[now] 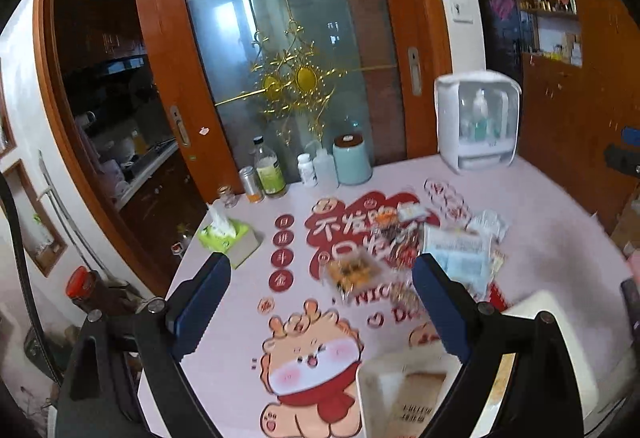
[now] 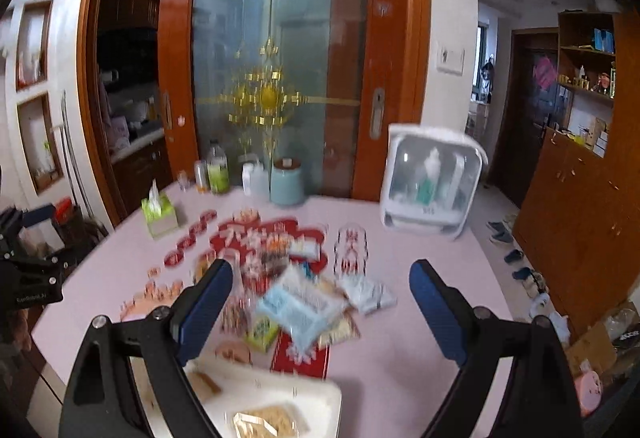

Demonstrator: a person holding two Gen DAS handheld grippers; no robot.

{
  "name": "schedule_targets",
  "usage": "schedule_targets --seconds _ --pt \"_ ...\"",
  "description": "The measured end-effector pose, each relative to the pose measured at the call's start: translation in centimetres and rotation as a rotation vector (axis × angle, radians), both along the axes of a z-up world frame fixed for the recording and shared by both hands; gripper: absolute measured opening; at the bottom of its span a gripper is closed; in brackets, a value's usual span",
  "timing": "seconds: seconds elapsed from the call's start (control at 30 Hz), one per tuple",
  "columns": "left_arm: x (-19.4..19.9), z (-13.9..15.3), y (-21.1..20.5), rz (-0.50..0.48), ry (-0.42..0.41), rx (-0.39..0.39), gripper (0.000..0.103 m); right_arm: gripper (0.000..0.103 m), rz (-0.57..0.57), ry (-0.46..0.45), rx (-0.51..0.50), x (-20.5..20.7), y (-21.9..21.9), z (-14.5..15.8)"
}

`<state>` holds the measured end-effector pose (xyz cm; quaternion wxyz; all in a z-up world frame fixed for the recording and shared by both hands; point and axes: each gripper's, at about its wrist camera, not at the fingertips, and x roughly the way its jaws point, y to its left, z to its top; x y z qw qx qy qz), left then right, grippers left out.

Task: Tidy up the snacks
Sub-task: 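Move left tool to clear golden pastry bag while right tool grasps blue-white bag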

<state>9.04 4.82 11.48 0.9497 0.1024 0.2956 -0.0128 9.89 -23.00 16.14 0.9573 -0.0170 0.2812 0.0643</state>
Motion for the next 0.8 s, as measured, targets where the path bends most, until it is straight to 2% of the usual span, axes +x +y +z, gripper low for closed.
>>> schedule_targets --seconds 0.07,0.17,0.27,0.37,0.53,0.7,0.8 --pt "1.9 1.5 0.3 -0.004 0.008 -0.009 0.092 0.091 -0.002 -0.005 0.005 1.6 -0.4 1.2" --pt "4.6 2.6 0.3 -0.016 0.017 0.019 0.092 0.091 0.021 0.036 0.011 5.2 -0.8 2.1" --pt "8.4 2.5 0.4 -0.017 0.044 0.043 0.092 0.091 0.031 0.122 0.012 9.7 -0.7 1.1" --pt "12.6 0.9 0.4 0.007 0.1 0.075 0.092 0.091 0.041 0.181 0.02 12.8 -0.3 -1.0" --pt "19.0 -5.5 1.1 -0.028 0.286 0.043 0.092 0.091 0.076 0.333 0.0 17.9 0.9 -7.5" --pt "22.5 -12.5 0.8 -0.099 0.408 0.079 0.092 0.091 0.158 0.444 -0.094 21.5 2.3 -14.7" --pt "23.7 -16.3 0.4 -0.167 0.467 0.122 0.092 0.091 0.237 0.544 -0.129 22.9 3.1 -19.1"
